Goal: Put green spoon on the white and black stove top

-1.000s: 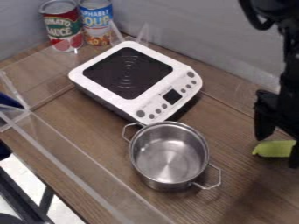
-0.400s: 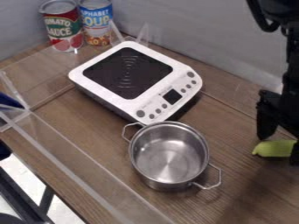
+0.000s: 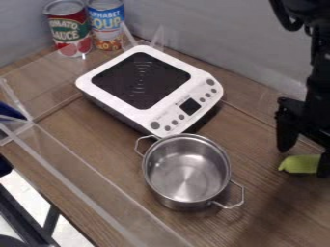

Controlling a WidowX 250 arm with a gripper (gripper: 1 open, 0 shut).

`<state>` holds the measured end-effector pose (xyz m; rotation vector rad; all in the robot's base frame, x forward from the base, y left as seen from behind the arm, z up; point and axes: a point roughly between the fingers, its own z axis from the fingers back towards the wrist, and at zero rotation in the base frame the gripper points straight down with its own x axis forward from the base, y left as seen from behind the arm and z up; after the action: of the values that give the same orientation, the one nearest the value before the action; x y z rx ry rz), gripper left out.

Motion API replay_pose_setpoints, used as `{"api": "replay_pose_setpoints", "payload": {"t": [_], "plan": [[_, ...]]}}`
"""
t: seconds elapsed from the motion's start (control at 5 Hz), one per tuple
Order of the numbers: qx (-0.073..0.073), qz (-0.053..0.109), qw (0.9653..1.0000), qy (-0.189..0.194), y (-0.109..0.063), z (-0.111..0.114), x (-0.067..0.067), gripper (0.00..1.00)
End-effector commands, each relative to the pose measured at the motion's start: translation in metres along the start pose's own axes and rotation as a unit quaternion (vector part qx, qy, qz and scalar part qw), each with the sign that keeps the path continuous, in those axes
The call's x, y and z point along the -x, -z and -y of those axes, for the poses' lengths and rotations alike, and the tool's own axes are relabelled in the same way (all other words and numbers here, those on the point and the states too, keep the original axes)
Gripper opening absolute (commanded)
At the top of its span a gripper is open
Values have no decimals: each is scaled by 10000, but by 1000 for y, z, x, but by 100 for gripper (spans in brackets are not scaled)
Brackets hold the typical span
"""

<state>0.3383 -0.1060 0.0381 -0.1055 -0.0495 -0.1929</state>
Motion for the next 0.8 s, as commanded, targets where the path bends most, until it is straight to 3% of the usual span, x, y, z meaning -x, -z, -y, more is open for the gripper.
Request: {"api": "replay_pose_setpoints", "payload": {"t": [0.0,0.6], "plan": [[-21,125,9999,-82,-11,8,-11,100],[-118,-310,9993,-175,-15,2,-41,100]]}}
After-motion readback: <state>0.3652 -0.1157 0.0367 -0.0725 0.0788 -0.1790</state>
